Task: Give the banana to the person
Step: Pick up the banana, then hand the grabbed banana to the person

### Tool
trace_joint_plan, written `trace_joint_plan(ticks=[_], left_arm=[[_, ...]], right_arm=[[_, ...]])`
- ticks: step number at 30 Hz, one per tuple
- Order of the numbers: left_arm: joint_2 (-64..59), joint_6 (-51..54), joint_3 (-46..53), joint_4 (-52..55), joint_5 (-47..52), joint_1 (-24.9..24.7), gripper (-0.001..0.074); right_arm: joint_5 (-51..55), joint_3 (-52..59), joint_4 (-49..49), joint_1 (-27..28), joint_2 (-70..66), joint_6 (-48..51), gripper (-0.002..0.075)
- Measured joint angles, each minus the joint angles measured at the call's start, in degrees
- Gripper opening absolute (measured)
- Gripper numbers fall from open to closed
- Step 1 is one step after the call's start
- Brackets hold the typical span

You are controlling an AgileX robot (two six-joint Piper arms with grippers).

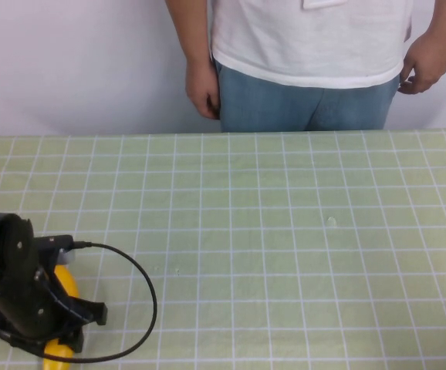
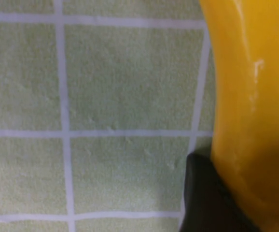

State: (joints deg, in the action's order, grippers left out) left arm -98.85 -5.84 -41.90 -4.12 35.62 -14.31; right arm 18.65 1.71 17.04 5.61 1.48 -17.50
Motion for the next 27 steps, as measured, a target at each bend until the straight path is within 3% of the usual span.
trace_joint_plan(ticks=[7, 14, 27], left_arm=[[1.06, 1.69, -3.91, 1.84, 6.75, 0.00, 0.0279], [9.96, 4.99, -12.57, 5.92, 13.04, 0.00, 0.0279], [15.93, 32.51, -32.25, 1.44, 22.10, -0.09, 0.0279]], right_arm=[[0.00, 0.00, 0.00, 0.00, 0.00, 0.00, -0.0009], [0.00, 0.00, 0.00, 0.00, 0.00, 0.00, -0.0009], [0.00, 0.00, 0.00, 0.00, 0.00, 0.00, -0.0009]])
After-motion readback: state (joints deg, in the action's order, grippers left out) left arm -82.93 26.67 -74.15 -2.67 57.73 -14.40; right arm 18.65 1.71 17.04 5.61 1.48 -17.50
